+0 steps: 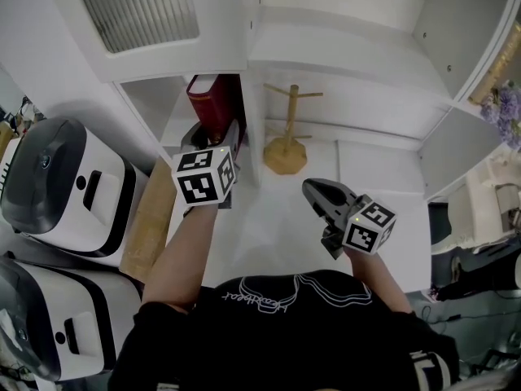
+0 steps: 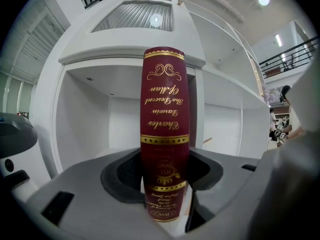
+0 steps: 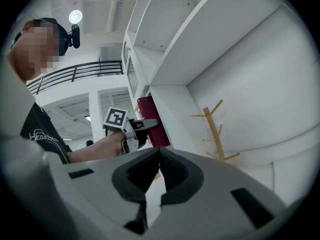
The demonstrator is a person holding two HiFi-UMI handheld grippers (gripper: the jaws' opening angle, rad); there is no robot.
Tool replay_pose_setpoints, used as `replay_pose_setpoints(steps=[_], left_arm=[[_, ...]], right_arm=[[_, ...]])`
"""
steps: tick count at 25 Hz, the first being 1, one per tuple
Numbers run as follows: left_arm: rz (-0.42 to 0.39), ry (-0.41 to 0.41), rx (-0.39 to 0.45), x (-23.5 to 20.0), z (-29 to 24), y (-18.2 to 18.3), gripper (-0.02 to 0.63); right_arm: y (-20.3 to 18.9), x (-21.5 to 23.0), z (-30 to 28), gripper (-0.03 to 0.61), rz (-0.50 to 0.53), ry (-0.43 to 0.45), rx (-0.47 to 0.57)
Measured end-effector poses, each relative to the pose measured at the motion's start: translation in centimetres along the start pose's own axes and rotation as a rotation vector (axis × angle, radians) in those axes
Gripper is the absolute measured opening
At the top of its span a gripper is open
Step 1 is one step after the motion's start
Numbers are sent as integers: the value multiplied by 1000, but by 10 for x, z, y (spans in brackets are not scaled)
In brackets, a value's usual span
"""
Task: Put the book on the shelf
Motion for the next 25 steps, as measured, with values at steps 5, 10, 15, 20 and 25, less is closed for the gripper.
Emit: replay_pose_setpoints(steps=[5, 10, 15, 20, 25], left_arm=[[-22, 16, 9, 2, -15, 3, 212], [-18, 44, 18, -1, -26, 4, 212], [-12, 72, 18, -4, -34, 5, 212], [-13, 80, 18, -5, -38, 5, 212], [-16, 85, 31, -6, -36, 9, 212]], right_arm=[[-1, 9, 9, 6, -6, -24, 0], [-3, 15, 16, 6, -16, -36, -4], [-3, 16, 20, 6, -18, -36, -2], [-3, 17, 26, 6, -17, -33, 0], [-1, 16, 31, 6, -18, -39, 1]])
Point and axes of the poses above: the fingertips, and each gripper's own axes: z backward along the fingers, x to its right, y out of its top, the point moved 2 cm from there along z, backward along the fingers, and after that the axes turned 15 degrees about -z, right-handed, at the moved point
